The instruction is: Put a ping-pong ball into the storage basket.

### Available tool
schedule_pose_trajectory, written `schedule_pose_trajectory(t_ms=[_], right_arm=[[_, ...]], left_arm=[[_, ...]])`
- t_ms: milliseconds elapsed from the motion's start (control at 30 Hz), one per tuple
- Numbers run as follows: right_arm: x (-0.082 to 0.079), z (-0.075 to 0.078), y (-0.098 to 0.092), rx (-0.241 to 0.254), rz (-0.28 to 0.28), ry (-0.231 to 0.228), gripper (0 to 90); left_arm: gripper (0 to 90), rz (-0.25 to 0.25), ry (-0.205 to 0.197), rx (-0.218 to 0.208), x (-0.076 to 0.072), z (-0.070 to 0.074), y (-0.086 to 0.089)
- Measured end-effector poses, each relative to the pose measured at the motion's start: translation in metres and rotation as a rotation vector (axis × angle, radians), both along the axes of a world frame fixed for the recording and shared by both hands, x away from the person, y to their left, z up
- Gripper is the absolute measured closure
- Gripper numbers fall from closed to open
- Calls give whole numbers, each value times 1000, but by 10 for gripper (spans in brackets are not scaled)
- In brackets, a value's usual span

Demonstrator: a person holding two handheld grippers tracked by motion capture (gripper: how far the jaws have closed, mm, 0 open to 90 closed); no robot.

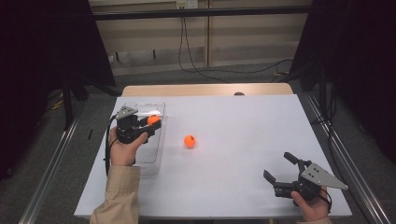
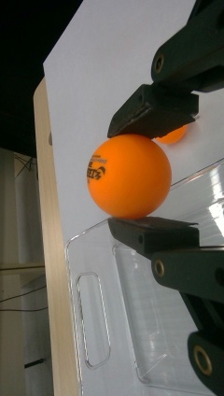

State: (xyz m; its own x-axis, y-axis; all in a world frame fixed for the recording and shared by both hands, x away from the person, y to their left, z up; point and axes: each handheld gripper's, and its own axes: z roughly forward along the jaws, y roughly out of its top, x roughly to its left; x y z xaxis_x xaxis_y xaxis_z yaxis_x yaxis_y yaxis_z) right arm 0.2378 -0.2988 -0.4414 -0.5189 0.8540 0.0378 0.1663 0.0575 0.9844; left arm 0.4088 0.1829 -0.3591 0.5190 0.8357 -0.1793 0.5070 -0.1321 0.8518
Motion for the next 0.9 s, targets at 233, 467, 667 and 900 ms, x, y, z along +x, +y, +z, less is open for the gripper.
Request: schedule_pose_trajectory(t_ms=[233,467,667,900], right_arm=[[0,0,0,0,0,0,24],[0,0,0,1,-1,0,25],[0,0,0,1,-1,0,25],[0,0,0,0,-3,0,25]], left_arm=[[507,7,0,-7,0,0,2],[507,22,-2,-3,1,0,6],[507,31,0,1,1,-1,8],[507,43,-2,4,2,-3,11]])
